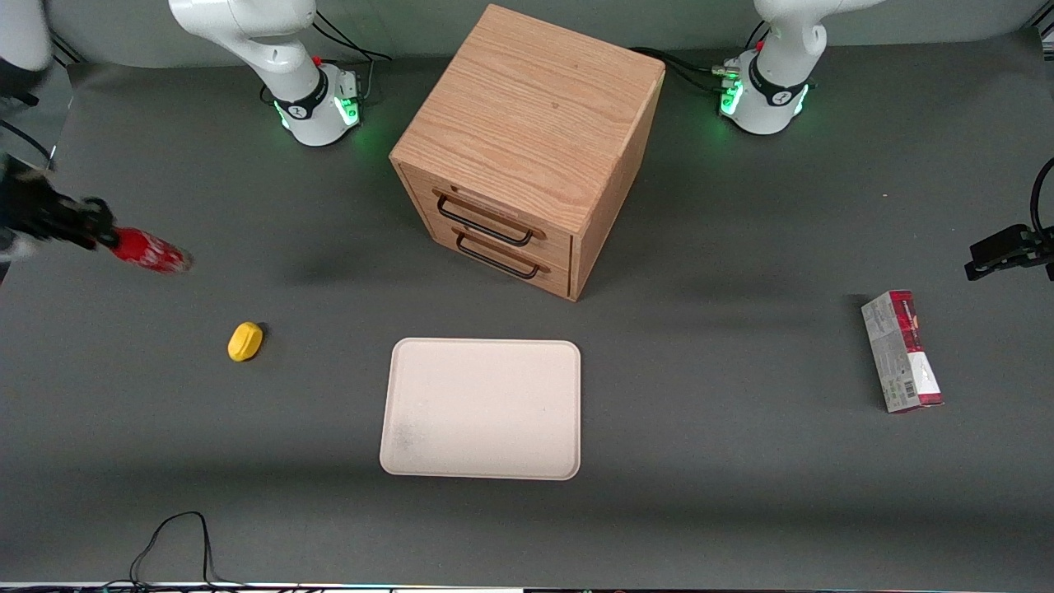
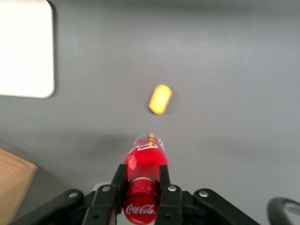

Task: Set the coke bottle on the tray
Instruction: 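Carry the bottle with the right gripper over the cream tray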

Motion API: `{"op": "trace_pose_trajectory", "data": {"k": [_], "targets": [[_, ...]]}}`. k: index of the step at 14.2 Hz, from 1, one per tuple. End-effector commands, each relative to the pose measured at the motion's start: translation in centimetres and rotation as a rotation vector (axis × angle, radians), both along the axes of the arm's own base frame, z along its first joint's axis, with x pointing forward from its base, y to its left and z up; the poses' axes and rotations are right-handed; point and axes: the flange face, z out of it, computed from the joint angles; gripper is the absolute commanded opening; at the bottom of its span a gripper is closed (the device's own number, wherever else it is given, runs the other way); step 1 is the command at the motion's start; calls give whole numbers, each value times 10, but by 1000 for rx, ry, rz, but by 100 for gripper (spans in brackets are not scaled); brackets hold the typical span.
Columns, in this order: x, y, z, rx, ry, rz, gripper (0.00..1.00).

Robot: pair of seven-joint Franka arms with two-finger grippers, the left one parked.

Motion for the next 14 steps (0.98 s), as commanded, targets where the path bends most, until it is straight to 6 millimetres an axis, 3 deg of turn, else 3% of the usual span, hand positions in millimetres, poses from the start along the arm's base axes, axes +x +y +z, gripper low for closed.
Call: {"op": "trace_pose_trajectory", "data": {"k": [1, 3, 6, 10, 14], "targets": [[78, 89, -20, 39, 48, -124, 0], [117, 144, -50, 64, 59, -241, 0], [156, 217, -95, 84, 33, -309, 0], [177, 250, -140, 81, -55, -333, 0], [192, 266, -180, 46, -155, -309, 0]]}}
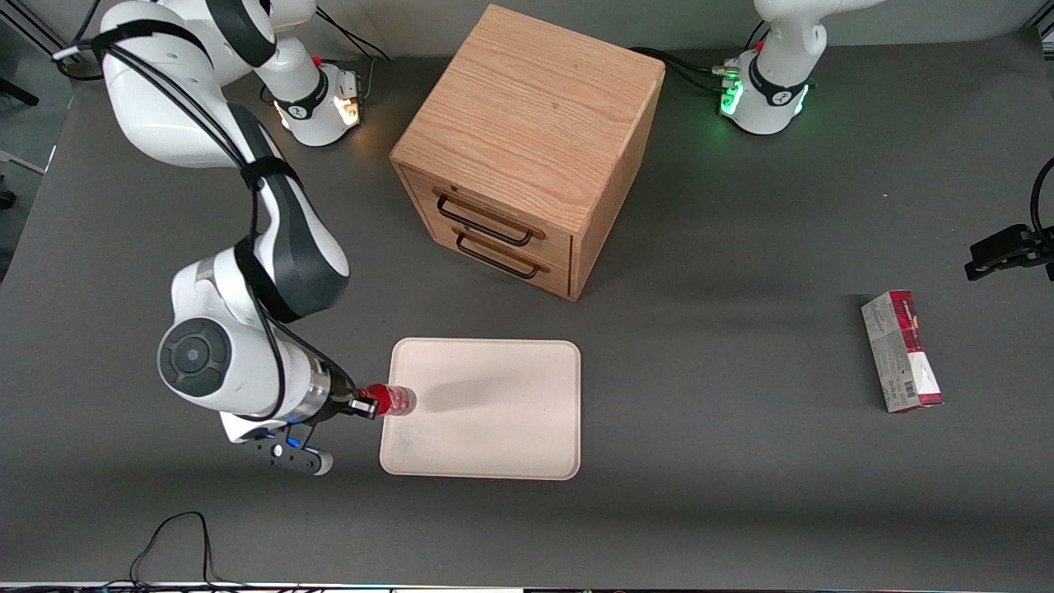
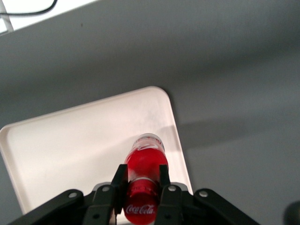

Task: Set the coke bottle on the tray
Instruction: 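Carry the bottle with the right gripper over the cream tray, then lower the bottle onto the tray's corner and open the right gripper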

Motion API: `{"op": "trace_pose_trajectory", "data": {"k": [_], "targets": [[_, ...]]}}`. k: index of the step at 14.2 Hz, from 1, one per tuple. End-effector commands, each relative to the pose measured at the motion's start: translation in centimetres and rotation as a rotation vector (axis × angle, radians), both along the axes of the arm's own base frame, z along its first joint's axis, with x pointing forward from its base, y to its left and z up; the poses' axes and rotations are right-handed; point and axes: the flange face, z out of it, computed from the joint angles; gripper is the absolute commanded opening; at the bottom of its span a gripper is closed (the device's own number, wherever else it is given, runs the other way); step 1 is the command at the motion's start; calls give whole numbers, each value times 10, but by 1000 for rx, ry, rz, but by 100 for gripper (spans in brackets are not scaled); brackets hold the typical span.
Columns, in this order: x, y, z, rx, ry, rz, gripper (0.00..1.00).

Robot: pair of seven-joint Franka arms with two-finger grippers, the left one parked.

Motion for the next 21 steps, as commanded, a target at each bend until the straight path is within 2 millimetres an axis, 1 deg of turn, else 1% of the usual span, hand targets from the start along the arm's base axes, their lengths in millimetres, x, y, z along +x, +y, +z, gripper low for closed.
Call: {"op": "trace_pose_trajectory", "data": {"k": [1, 2, 3, 4, 8, 9, 10, 11, 12, 15, 17, 18, 19, 20, 21], "targets": [[7, 15, -7, -48, -63, -10, 0], [8, 16, -8, -51, -76, -7, 0], [9, 20, -17, -56, -82, -1, 0], [9, 22, -22, -58, -84, 3, 0], [10, 20, -27, -74, -88, 7, 0], [11, 21, -33, -81, -84, 11, 15], [11, 20, -35, -82, -88, 11, 69], [11, 22, -34, -87, -95, 17, 99], [10, 25, -34, -91, -97, 22, 100], [10, 25, -34, -93, -97, 24, 100], [9, 23, -24, -96, -96, 22, 100], [7, 19, -18, -103, -85, 19, 100], [5, 13, -5, -109, -72, 18, 100], [-2, 4, 6, -123, -34, 9, 100], [-10, -15, 21, -125, 3, -6, 100]]}}
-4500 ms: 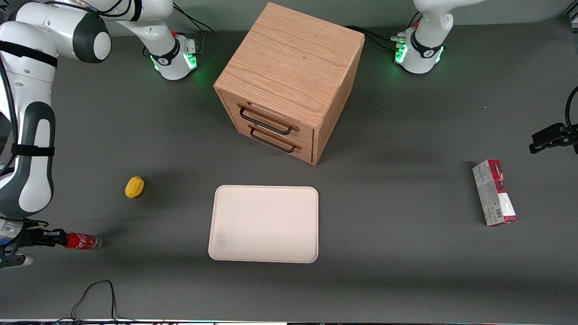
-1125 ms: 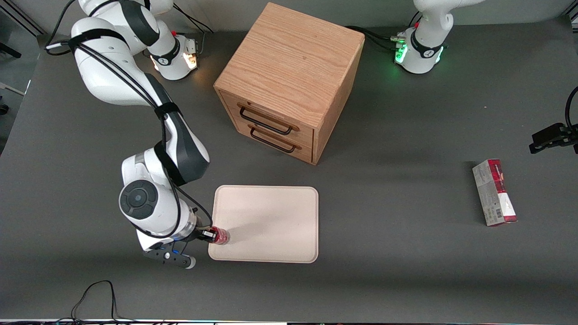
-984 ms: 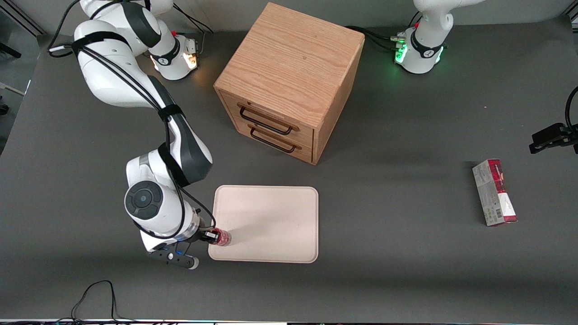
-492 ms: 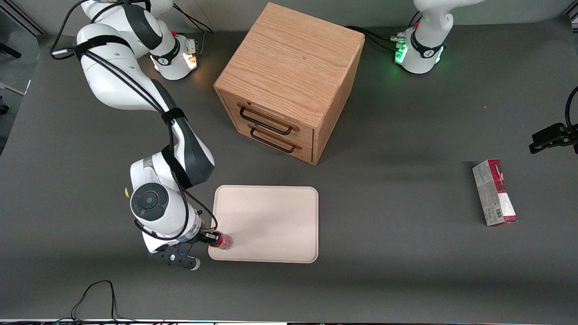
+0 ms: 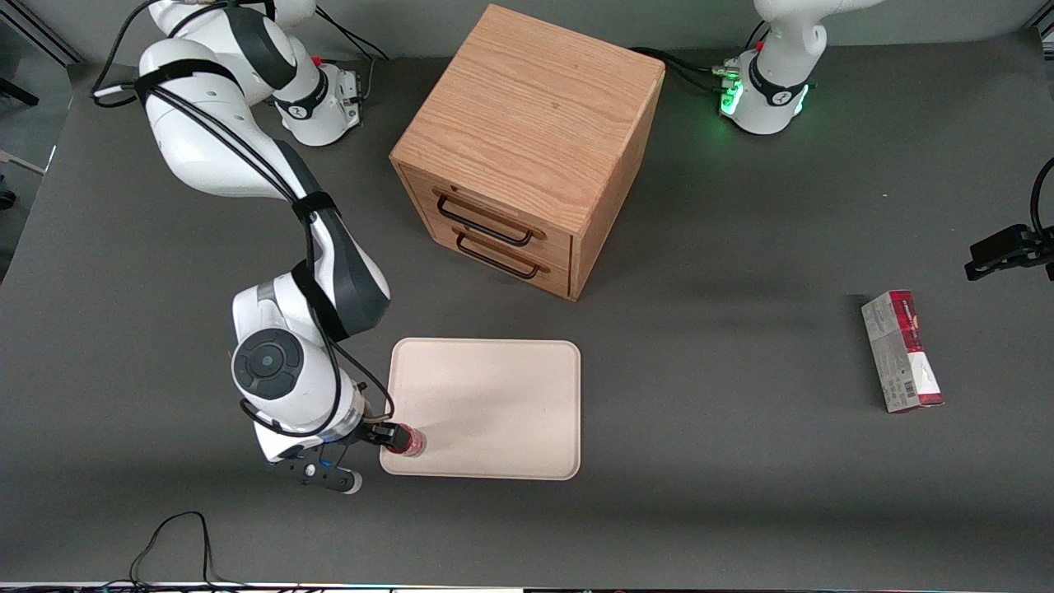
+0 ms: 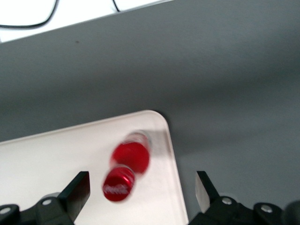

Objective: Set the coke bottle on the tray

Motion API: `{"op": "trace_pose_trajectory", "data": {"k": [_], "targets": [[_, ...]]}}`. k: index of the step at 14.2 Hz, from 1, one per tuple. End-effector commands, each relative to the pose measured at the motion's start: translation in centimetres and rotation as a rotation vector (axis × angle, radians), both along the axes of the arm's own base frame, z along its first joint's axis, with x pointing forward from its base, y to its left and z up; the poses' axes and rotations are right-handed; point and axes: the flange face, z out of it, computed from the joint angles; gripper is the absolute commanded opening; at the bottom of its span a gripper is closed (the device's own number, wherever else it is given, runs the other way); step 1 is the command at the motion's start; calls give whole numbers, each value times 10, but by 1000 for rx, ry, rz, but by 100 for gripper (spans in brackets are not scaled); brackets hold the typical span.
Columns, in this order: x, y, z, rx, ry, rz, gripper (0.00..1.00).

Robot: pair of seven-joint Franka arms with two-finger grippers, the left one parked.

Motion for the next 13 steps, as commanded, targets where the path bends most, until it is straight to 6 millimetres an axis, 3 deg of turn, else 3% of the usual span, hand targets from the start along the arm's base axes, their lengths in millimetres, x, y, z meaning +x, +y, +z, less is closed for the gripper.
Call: {"op": "trace_pose_trajectory", "data": {"k": [1, 4, 9, 11, 13], "targets": [[-26, -40, 55, -14, 62, -17, 100], [-79, -116, 102, 45, 138, 97, 100], [-193, -235, 167, 59, 148, 242, 100], [-219, -265, 190, 72, 164, 279, 100], [-226, -272, 216, 77, 159, 283, 100]]}}
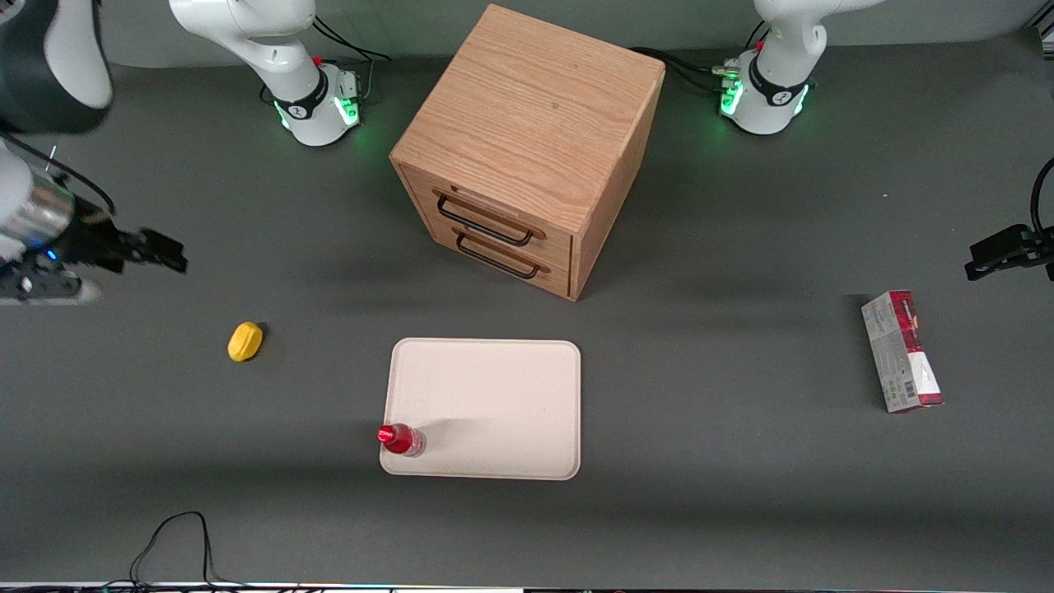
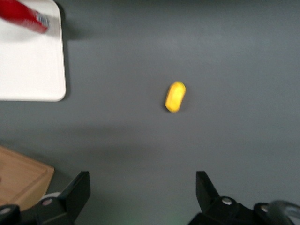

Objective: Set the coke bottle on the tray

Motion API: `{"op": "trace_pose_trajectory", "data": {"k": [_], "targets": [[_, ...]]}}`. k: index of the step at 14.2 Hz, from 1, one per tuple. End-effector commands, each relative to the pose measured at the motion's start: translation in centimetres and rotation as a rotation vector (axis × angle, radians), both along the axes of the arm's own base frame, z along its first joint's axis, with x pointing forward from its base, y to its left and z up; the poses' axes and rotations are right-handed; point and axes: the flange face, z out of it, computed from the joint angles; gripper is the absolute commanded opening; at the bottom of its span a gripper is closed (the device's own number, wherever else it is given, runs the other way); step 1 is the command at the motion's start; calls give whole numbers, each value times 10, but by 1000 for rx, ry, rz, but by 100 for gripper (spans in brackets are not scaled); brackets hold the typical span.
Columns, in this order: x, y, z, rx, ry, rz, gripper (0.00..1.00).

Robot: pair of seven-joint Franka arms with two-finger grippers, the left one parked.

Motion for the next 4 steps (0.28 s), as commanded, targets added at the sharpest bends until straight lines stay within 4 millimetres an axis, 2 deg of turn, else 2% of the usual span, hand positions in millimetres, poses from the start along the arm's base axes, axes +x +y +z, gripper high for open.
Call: {"op": "trace_pose_trajectory", "data": {"k": [1, 4], "targets": [[-15, 7, 23, 32, -3, 36, 100], [-13, 19, 42, 26, -9, 49, 100]]}}
